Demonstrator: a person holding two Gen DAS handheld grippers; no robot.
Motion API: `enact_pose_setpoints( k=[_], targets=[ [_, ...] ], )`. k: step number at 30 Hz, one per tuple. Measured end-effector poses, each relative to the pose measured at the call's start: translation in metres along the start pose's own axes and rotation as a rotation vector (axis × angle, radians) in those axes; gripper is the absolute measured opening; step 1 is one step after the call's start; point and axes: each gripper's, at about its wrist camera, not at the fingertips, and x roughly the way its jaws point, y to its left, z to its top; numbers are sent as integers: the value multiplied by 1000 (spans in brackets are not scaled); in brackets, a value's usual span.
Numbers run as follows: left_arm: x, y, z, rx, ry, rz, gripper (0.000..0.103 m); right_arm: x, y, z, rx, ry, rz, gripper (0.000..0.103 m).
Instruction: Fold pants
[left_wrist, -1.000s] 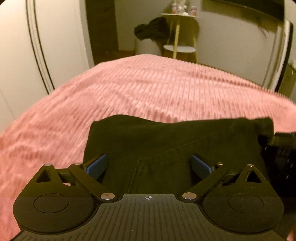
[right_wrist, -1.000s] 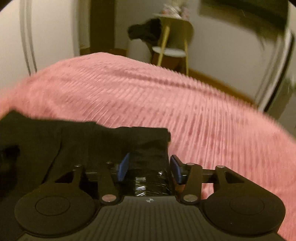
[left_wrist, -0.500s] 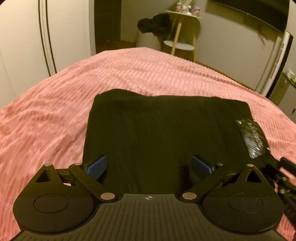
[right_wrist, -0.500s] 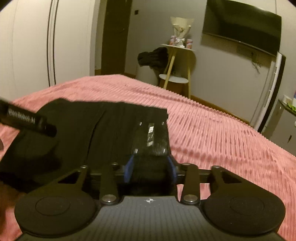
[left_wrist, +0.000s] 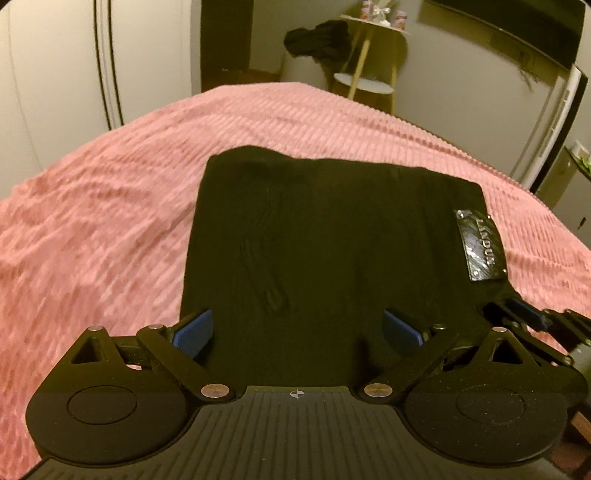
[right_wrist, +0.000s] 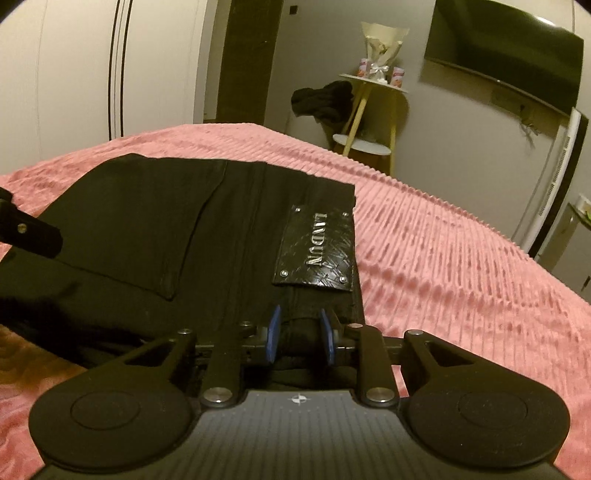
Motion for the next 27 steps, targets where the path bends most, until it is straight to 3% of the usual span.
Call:
enact_pose_setpoints(
  k=[5,9,11,12,14,16,21,24,27],
  targets=[
    [-8,6,-21,-18,1,-2,101,3,-11,-3,49,-4,44,23],
    [-19,12,-45,-16,-4,-6,101,-16,-5,-7,47,-29,18,27],
    [-26,13,-58,11,-21,-18,102,-30,-3,-14,77,2,-7,46],
    [-29,13,-65,24,-27,-22,102,-35,-4,-20,97,31,-16,67],
    [-32,12,-74,28,-21,-21,102,-44,-3,-31,116,80,-9,75],
    [-32,13,-79,-1,3,-30,103,-47,3,-35,109,144,16,97],
    [-32,15,-84,-30,13,-8,103,-61,14,-29,149,155,100,99],
    [-31,15,-87,-15,22,12,103,-69,20,-30,130,124,66,99],
    [-31,14,-88,-12,22,32,103,-65,31,-26,45,155,37,99]
  ],
)
